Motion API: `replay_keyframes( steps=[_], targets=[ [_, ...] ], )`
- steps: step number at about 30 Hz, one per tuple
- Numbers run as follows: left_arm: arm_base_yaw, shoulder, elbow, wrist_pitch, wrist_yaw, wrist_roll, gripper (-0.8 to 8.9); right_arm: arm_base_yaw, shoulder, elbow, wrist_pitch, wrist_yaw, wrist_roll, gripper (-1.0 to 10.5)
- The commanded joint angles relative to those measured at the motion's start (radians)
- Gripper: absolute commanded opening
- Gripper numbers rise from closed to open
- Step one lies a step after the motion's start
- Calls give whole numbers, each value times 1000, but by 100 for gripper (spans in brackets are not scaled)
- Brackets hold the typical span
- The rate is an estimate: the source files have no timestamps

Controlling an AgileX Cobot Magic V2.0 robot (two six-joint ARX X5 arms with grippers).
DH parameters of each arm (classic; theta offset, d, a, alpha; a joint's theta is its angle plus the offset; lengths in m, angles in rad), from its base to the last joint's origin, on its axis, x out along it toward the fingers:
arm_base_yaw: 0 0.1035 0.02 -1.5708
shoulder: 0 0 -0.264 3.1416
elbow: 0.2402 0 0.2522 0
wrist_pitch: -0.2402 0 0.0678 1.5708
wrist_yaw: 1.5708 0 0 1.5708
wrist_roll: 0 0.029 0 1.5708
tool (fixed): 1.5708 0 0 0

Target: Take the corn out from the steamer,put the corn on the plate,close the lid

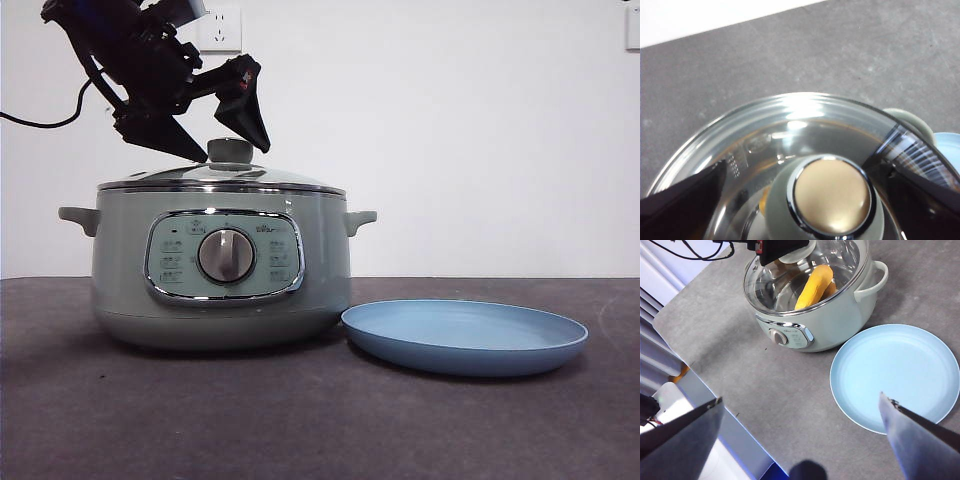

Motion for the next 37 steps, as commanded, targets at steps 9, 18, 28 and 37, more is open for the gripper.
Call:
replay_keyframes(
  steps=[9, 18, 28, 37],
  targets=[
    [-10, 13, -2, -44, 0, -7, 407, 2, 0, 2, 6, 0, 3, 540],
    [-11, 13, -2, -58, 1, -7, 88, 2, 0, 2, 5, 0, 3, 539],
    [-15, 9, -2, -36, 7, -7, -8, 2, 0, 2, 5, 0, 3, 537],
    [-14, -60, 8, 11, 45, -7, -8, 2, 0, 2, 6, 2, 3, 537]
  ],
)
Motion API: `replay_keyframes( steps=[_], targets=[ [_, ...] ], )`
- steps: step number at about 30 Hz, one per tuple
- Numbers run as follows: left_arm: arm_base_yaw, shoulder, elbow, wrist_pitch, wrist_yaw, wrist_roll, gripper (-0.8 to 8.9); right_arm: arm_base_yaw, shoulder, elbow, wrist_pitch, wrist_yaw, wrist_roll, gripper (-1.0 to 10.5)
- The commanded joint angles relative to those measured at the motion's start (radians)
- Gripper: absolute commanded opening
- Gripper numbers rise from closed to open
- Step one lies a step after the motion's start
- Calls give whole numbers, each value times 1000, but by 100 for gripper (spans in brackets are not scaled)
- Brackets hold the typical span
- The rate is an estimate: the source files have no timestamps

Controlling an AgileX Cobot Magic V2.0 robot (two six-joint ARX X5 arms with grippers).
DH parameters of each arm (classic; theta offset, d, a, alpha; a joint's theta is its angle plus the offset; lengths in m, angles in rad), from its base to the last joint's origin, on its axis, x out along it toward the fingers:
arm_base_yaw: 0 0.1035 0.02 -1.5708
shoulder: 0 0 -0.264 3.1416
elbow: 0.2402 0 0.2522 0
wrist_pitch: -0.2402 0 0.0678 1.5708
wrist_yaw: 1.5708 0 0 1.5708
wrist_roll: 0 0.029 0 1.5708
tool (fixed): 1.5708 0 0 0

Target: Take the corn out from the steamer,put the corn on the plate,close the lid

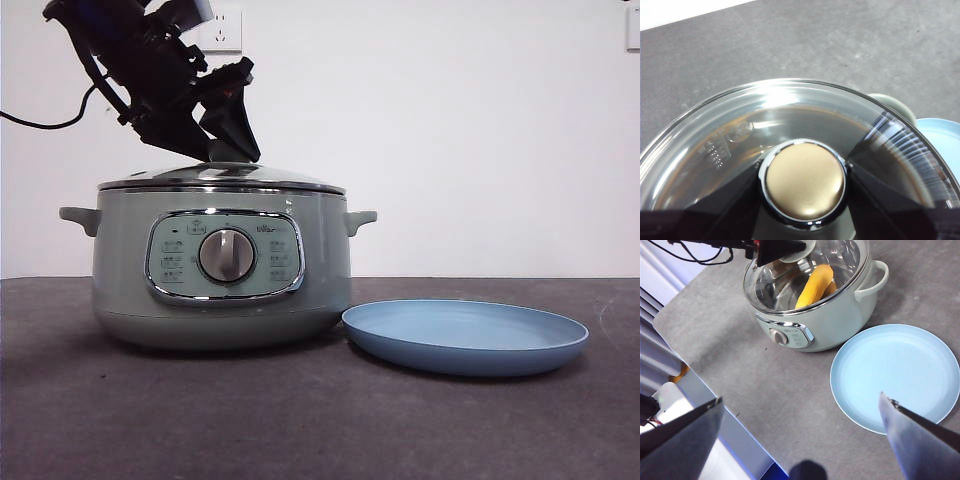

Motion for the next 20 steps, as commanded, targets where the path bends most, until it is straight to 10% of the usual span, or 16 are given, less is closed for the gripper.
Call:
replay_keyframes(
  steps=[1, 20],
  targets=[
    [2, -56, 23, 39, 25, -11, -8, 1, 0, 2, 6, 2, 3, 537],
    [2, -396, 169, -183, 79, -9, -8, 16, 55, 2, 229, 25, 140, 537]
  ],
)
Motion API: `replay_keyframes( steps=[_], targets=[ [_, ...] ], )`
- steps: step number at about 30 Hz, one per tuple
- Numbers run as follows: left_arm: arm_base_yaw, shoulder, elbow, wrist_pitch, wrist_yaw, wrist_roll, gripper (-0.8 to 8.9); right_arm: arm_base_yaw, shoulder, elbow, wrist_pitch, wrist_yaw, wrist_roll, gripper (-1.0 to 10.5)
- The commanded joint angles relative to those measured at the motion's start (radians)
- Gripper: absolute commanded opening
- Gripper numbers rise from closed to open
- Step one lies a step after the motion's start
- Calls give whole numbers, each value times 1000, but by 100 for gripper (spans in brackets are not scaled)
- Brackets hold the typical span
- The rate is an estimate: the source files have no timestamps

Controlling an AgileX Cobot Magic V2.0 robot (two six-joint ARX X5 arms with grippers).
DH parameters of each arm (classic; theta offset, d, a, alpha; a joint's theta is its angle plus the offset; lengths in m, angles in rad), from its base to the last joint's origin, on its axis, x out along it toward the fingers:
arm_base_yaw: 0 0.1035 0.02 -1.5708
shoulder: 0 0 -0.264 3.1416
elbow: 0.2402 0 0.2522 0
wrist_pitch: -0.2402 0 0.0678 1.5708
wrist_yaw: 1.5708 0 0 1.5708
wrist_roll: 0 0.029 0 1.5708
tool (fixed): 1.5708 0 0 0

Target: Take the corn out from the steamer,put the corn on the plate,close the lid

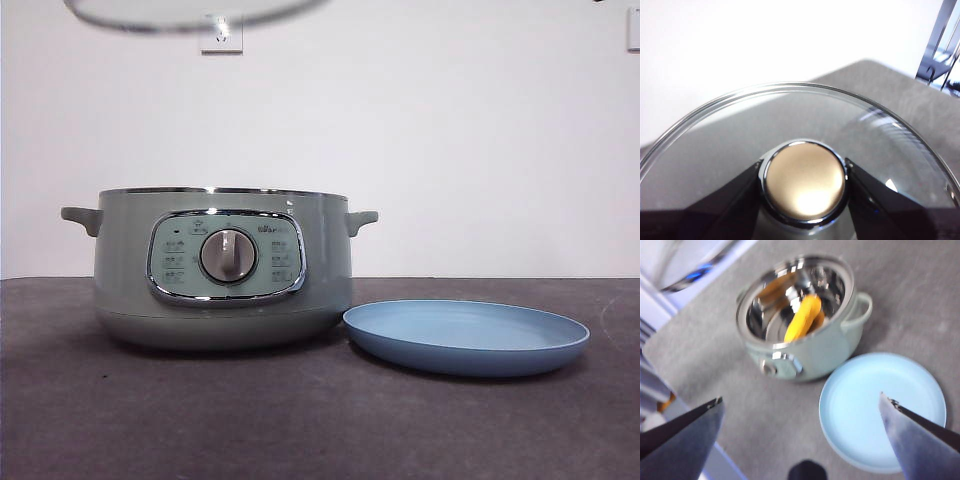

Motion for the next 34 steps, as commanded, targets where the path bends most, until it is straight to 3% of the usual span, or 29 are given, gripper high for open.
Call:
replay_keyframes(
  steps=[1, 6, 12, 20, 34],
  targets=[
    [1, -78, 18, -13, 3, -1, -8, 20, 21, 2, 79, 2, 68, 537],
    [1, -178, 18, -102, 5, -1, -8, 92, 86, 2, 241, 6, 161, 537],
    [0, -280, 18, -198, 5, -2, -8, 228, 208, 14, 385, 119, 212, 537],
    [0, -378, 18, -299, -1, -1, -8, 402, 503, 215, 422, 270, 211, 537],
    [0, -456, 18, -362, -3, -6, -8, 537, 1049, 659, 409, 447, 172, 537]
  ],
)
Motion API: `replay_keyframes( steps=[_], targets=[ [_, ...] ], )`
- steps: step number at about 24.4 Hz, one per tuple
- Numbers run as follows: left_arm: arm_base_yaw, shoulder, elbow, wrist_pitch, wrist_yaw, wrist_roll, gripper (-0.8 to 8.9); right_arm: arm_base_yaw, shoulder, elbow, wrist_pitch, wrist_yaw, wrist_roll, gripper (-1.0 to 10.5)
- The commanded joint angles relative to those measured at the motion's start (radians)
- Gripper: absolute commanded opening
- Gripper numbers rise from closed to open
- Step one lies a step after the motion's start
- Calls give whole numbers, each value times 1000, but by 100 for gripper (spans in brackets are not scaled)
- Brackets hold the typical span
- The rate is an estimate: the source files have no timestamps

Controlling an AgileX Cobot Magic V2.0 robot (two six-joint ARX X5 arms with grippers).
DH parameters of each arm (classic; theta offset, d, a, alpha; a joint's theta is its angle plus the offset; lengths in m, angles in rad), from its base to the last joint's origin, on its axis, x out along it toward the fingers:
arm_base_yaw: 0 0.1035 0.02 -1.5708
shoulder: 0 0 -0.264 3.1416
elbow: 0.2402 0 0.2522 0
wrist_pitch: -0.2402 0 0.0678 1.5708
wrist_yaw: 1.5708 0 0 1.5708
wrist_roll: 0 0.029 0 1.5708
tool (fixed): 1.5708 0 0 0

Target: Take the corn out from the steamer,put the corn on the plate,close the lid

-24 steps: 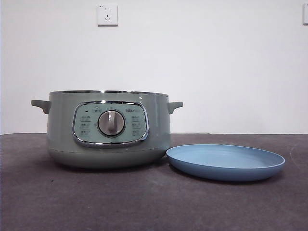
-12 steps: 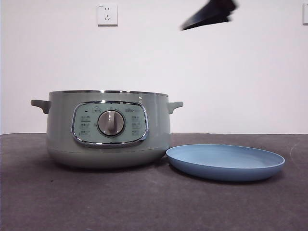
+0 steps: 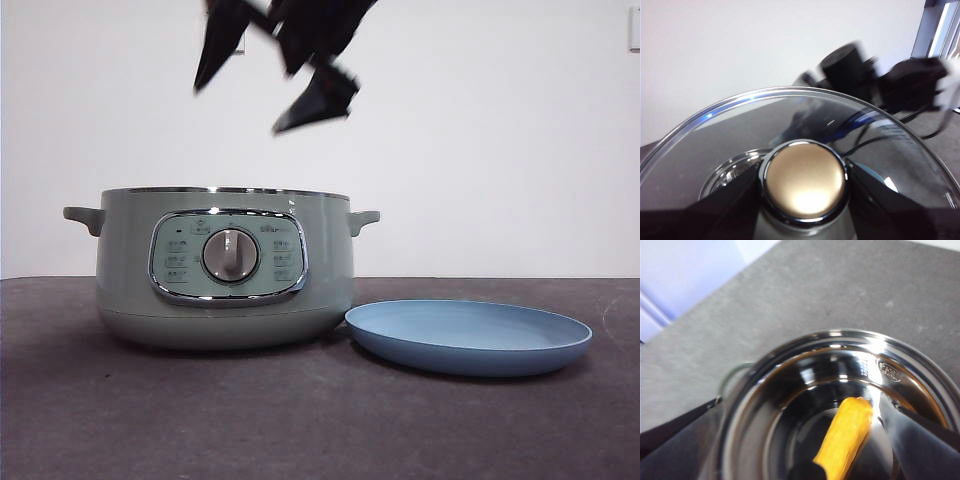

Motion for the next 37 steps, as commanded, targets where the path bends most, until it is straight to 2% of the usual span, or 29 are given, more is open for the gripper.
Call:
replay_keyframes(
  steps=[1, 8, 20, 21, 23, 25, 27, 29, 30, 31, 32, 37],
  targets=[
    [-1, -21, 16, 38, 0, -6, -8, 18, 96, 40, -3, 43, -27, 537],
    [-1, -24, 16, 16, -3, -6, -8, 28, 225, 57, 10, 131, -39, 537],
    [-1, -24, 16, 15, 0, -6, -8, 38, 307, 57, 7, 137, -47, 534],
    [-1, -24, 16, 15, 0, -6, -8, 38, 308, 57, 8, 146, -47, 518],
    [-1, -24, 16, 15, 0, -6, -8, 38, 308, 57, 7, 154, -47, 344],
    [-1, -24, 16, 13, 0, -6, -8, 38, 309, 57, -9, 154, -43, 323],
    [-1, -24, 16, 3, 0, -6, -8, 38, 317, 57, -25, 154, -40, 218],
    [-1, -26, 16, -1, 0, -6, -8, 38, 325, 57, -33, 154, -27, 214],
    [-1, -26, 16, -2, 0, -6, -8, 38, 328, 57, -36, 154, -27, 140],
    [-1, -26, 16, -6, 0, -6, -8, 38, 328, 57, -36, 152, -28, 17],
    [-1, -26, 16, -10, 0, -6, -8, 38, 328, 57, -31, 151, -28, -12],
    [-1, -26, 16, -17, 0, -6, -8, 39, 309, 59, 14, 153, -27, -12]
  ],
)
